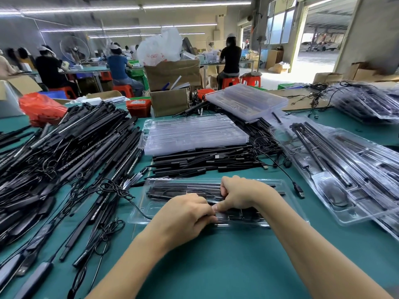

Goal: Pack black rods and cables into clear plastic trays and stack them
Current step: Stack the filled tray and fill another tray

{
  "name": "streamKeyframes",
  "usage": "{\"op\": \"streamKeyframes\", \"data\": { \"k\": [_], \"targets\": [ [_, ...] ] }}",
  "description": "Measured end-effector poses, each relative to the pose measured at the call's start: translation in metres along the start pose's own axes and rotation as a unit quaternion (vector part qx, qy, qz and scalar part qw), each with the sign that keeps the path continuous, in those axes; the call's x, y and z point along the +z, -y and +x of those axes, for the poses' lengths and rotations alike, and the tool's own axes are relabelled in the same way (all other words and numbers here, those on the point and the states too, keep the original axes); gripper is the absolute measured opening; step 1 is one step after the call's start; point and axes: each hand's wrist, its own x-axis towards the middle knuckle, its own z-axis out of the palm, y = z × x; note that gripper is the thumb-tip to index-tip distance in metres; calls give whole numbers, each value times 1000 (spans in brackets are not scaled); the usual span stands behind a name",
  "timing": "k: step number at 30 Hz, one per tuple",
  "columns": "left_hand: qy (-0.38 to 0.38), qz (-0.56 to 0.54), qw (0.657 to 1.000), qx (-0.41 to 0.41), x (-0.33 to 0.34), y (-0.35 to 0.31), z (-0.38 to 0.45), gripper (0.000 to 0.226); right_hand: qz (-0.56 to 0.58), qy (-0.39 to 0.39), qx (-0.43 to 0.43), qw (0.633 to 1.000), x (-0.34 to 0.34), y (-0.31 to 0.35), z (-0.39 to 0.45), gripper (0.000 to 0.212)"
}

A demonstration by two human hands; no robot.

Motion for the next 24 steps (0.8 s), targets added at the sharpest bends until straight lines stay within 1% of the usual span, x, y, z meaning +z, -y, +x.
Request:
{"op": "streamKeyframes", "data": {
  "k": [3,4,7,9,12,13,16,19,21,24],
  "targets": [
    [17,54,998,33,-1,-3,6,17,2,1,-3,1000,0,0,0,50],
    [37,63,997,32,-1,-4,8,20,1,2,-4,1000,-1,0,0,50],
    [135,94,986,-12,-2,0,16,33,0,1,-3,1000,-1,0,0,49],
    [143,103,984,-7,-4,-3,18,32,-3,0,-3,1000,-1,0,0,49],
    [66,83,994,36,-3,-8,12,13,-6,-1,-5,1000,0,-1,1,50],
    [42,73,996,40,-2,-6,8,11,-7,-1,-6,1000,1,-1,1,51],
    [11,60,997,52,-2,-5,1,12,-8,-2,-9,1000,2,-2,2,51],
    [-40,87,993,69,1,-12,0,6,-8,-2,-8,1000,2,-3,3,48],
    [-70,78,993,61,5,-12,-2,5,-6,-2,-12,1000,2,-3,3,48],
    [-82,50,994,48,10,-8,-8,8,0,-2,-9,1000,2,-5,3,51]
  ]
}}
